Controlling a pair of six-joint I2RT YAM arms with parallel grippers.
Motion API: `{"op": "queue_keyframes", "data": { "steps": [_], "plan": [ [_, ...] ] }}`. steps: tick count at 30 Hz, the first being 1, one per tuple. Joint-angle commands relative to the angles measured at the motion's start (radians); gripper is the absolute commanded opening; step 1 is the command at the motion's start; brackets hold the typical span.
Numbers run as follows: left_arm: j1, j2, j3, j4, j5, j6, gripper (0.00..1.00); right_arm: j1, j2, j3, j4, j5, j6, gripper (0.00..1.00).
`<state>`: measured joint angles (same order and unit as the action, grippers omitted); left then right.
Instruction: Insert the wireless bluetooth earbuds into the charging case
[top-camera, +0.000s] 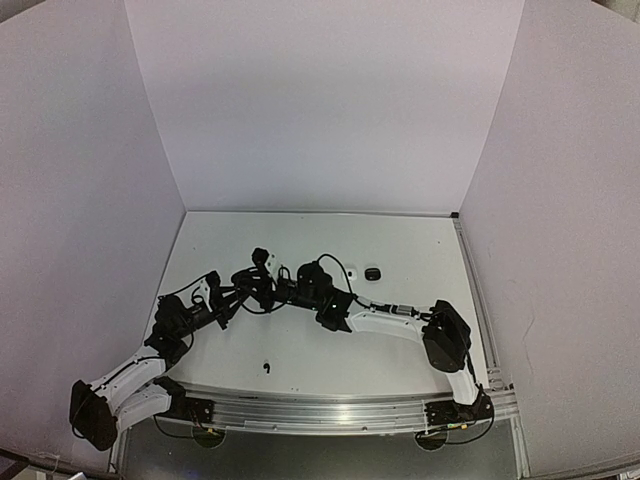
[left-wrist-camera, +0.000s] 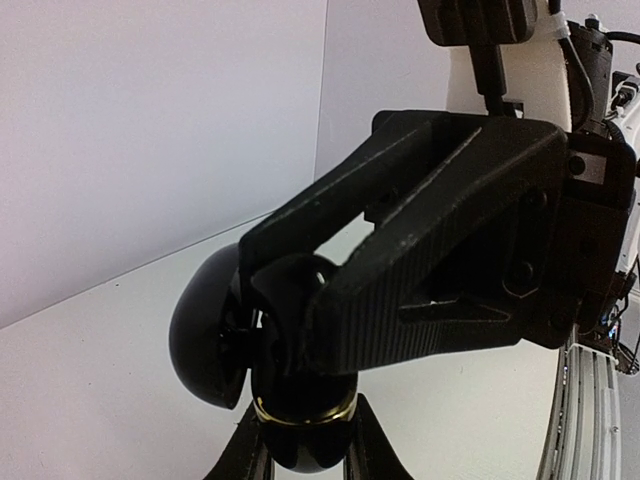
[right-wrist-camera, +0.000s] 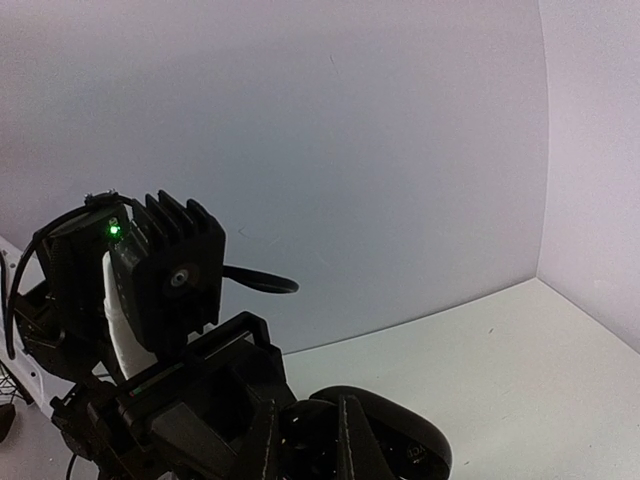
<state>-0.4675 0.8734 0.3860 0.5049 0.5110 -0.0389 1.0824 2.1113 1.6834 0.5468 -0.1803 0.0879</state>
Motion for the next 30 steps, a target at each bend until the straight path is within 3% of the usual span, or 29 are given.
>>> {"op": "queue_keyframes", "data": {
  "steps": [1,15,26,30],
  "plan": [
    [-0.010,-0.017,0.038,0.159,0.045,0.027,0.00,-0.003,0.019,-0.034,-0.121,0.023,0.008,0.12],
    [-0.009,-0.010,0.047,0.153,0.044,0.013,0.00,-0.003,0.010,-0.013,-0.160,0.048,-0.011,0.20],
    [-0.010,-0.002,0.041,0.171,0.032,0.019,0.00,-0.003,0.017,0.014,-0.182,0.022,-0.004,0.05],
    [-0.010,-0.004,0.038,0.156,0.021,0.020,0.00,-0.003,0.009,0.030,-0.183,0.027,0.014,0.08]
  ]
}}
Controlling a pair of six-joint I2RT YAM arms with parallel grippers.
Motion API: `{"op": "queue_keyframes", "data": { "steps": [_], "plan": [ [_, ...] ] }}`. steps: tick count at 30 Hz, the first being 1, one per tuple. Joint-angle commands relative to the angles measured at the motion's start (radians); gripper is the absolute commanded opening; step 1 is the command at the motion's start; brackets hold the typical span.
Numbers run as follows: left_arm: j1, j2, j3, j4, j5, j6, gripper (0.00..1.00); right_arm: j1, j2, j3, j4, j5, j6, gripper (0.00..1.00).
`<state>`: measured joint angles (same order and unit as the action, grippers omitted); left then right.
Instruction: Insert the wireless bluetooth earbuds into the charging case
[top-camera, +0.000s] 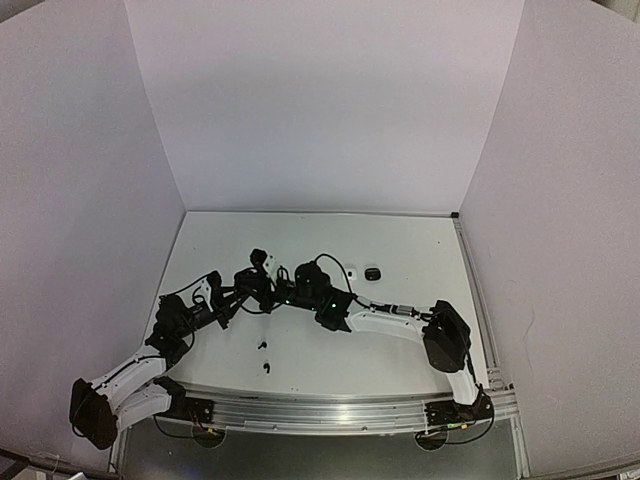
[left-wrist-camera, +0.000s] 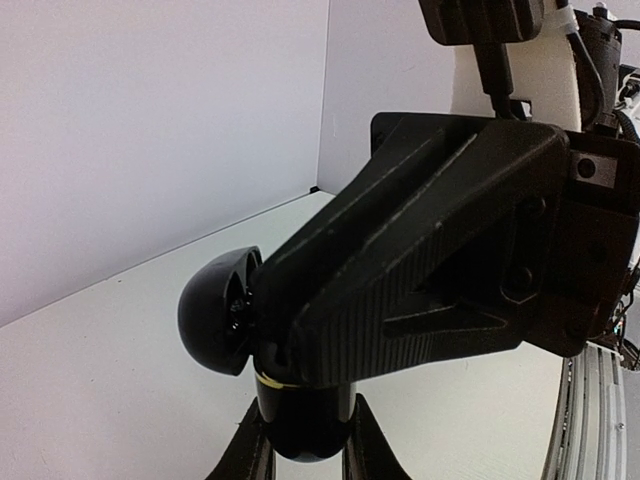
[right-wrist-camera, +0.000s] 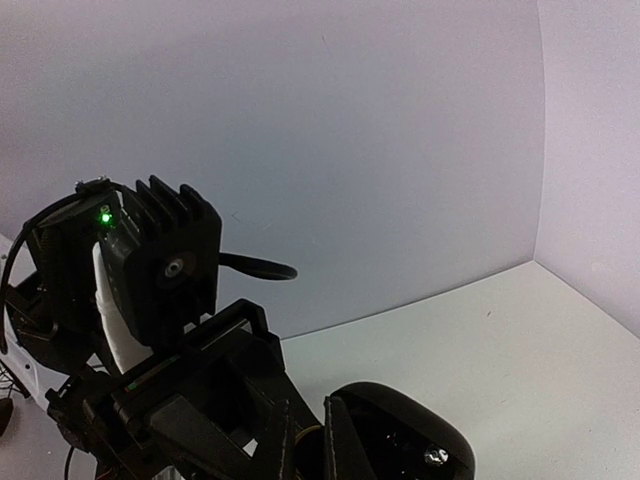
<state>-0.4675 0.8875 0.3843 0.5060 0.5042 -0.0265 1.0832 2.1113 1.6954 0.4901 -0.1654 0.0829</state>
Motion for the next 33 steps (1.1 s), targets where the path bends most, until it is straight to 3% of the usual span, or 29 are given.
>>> {"op": "queue_keyframes", "data": {
  "steps": [1,10,17,23,29,33],
  "plan": [
    [-0.010,-0.021,0.040,0.144,0.020,0.001,0.00,-0.004,0.005,0.023,-0.129,0.016,0.023,0.10],
    [-0.010,-0.021,0.039,0.108,0.031,-0.084,0.00,-0.004,-0.087,0.100,-0.199,0.010,0.112,0.33],
    [-0.010,-0.017,0.041,0.095,0.111,-0.080,0.00,-0.012,-0.193,0.067,-0.261,0.010,0.164,0.54],
    [-0.010,-0.002,0.054,0.094,0.233,-0.055,0.00,-0.030,-0.254,0.044,-0.456,0.011,0.134,0.67],
    [-0.010,0.036,0.078,0.127,0.353,-0.095,0.00,-0.051,-0.222,0.064,-0.613,-0.136,0.112,0.68],
    [-0.010,0.061,0.094,0.154,0.420,-0.130,0.00,-0.057,-0.189,0.079,-0.644,-0.145,0.113,0.66]
  ]
}}
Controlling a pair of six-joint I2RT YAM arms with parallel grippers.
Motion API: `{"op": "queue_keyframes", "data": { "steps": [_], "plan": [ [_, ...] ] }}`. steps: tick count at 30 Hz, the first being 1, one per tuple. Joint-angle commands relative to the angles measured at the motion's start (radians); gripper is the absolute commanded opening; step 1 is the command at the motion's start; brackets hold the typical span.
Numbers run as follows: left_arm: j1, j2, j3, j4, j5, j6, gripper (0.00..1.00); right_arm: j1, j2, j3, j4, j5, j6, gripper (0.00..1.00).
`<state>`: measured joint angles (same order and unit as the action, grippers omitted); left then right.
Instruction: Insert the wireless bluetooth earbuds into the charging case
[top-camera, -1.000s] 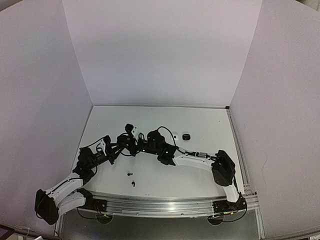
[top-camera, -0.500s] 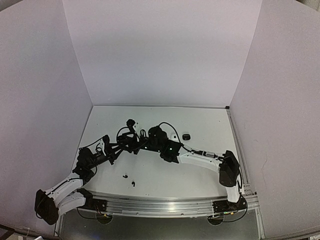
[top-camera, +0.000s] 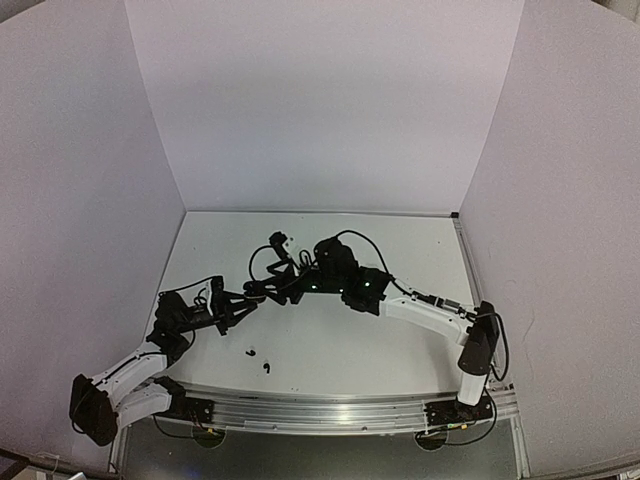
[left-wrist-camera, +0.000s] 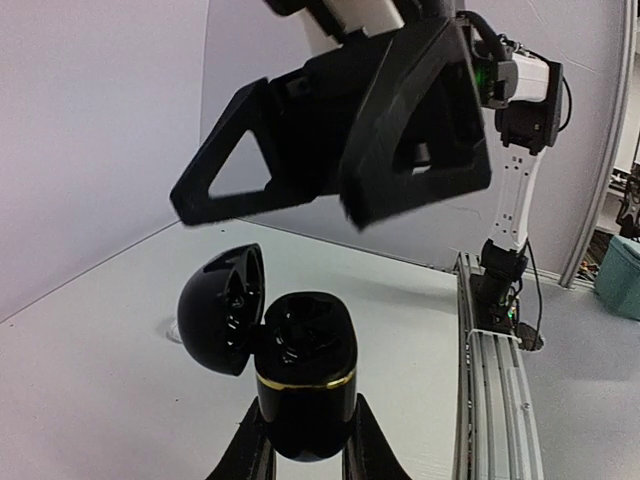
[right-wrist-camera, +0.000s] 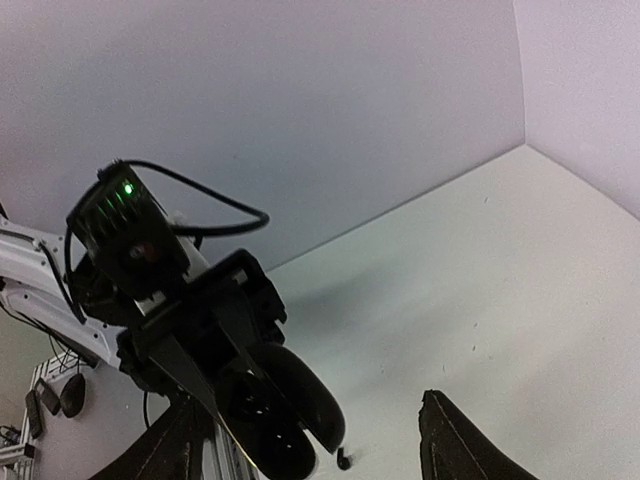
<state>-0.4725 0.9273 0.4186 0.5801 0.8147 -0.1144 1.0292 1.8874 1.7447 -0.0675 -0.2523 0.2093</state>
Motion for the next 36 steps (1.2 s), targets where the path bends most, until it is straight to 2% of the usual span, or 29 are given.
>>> {"op": "queue_keyframes", "data": {
  "steps": [1,7,10,16,21,23,24,27,31,33,36],
  "plan": [
    [-0.005,0.025,0.062,0.083,0.122,-0.049,0.00,-0.004,0.039,0.031,-0.086,-0.058,-0.013,0.65],
    [-0.005,0.041,0.074,0.086,0.190,-0.048,0.00,-0.014,0.062,0.050,-0.084,-0.097,-0.005,0.49],
    [-0.005,0.045,0.077,0.098,0.188,-0.045,0.00,-0.017,0.072,0.053,-0.084,-0.139,0.005,0.40],
    [-0.005,0.044,0.069,0.119,0.169,-0.048,0.00,-0.020,0.081,0.053,-0.084,-0.207,0.024,0.30],
    [-0.005,0.043,0.064,0.121,0.163,-0.057,0.00,-0.023,0.082,0.061,-0.084,-0.246,0.024,0.12],
    [-0.005,0.039,0.067,0.090,0.157,-0.056,0.01,-0.023,0.080,0.061,-0.085,-0.256,0.019,0.08],
    [-0.005,0.038,0.072,0.064,0.153,-0.053,0.02,-0.023,0.080,0.061,-0.086,-0.257,0.019,0.07],
    [-0.005,0.024,0.115,-0.088,0.166,0.005,0.36,-0.022,0.070,0.054,-0.086,-0.250,0.006,0.04],
    [-0.005,0.020,0.162,-0.261,0.221,0.091,0.58,-0.010,0.054,0.046,-0.086,-0.220,-0.036,0.02],
    [-0.005,0.026,0.176,-0.309,0.245,0.123,0.59,-0.006,0.052,0.050,-0.086,-0.217,-0.058,0.02],
    [-0.005,0.036,0.191,-0.336,0.281,0.166,0.45,-0.002,0.046,0.056,-0.086,-0.212,-0.082,0.02]
  ]
}}
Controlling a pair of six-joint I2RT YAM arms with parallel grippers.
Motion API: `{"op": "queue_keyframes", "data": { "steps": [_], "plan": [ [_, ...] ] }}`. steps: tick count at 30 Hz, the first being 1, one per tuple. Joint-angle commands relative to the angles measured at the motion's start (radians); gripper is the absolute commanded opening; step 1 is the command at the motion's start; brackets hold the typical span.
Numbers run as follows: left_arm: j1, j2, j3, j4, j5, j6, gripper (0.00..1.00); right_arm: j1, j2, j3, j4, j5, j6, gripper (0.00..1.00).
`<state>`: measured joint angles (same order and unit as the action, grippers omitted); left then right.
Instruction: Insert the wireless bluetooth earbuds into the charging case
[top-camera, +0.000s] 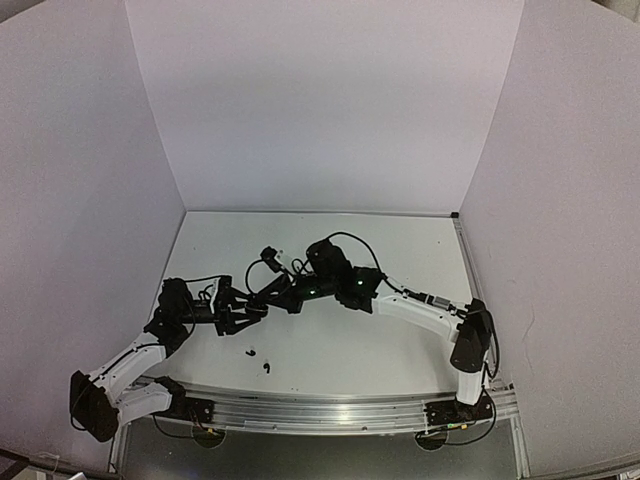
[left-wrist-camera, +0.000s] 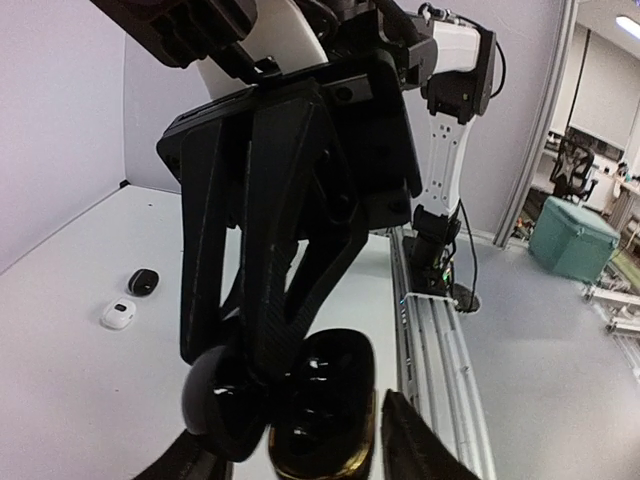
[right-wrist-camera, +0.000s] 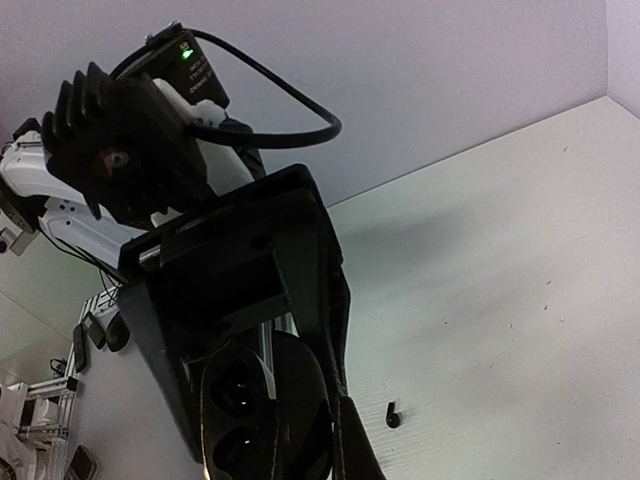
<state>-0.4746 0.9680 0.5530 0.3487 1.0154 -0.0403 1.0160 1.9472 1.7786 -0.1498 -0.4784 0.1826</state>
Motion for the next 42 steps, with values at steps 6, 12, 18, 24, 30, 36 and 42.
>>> {"op": "queue_keyframes", "data": {
  "steps": [6,12,18,24,30,36,42],
  "plan": [
    [-0.002,0.018,0.089,-0.182,0.129,0.147,0.37,0.016,-0.039,0.015,-0.004,0.033,-0.116,0.02],
    [-0.002,0.024,0.096,-0.180,0.144,0.148,0.20,0.024,-0.047,0.010,-0.004,0.041,-0.149,0.02],
    [-0.002,0.016,0.091,-0.179,0.125,0.137,0.01,0.023,-0.049,0.012,-0.002,0.046,-0.161,0.02],
    [-0.002,-0.012,0.075,-0.178,0.052,0.163,0.00,0.021,-0.042,0.018,0.000,0.066,-0.125,0.12],
    [-0.002,-0.048,0.046,-0.171,-0.060,0.252,0.00,0.007,0.007,0.029,0.003,0.078,-0.010,0.38],
    [-0.002,-0.036,0.039,-0.161,-0.069,0.170,0.00,0.007,0.061,0.089,0.005,0.023,0.043,0.49],
    [-0.002,-0.052,0.017,-0.129,-0.080,0.100,0.00,0.005,0.075,0.105,0.006,0.003,0.051,0.47]
  ]
}}
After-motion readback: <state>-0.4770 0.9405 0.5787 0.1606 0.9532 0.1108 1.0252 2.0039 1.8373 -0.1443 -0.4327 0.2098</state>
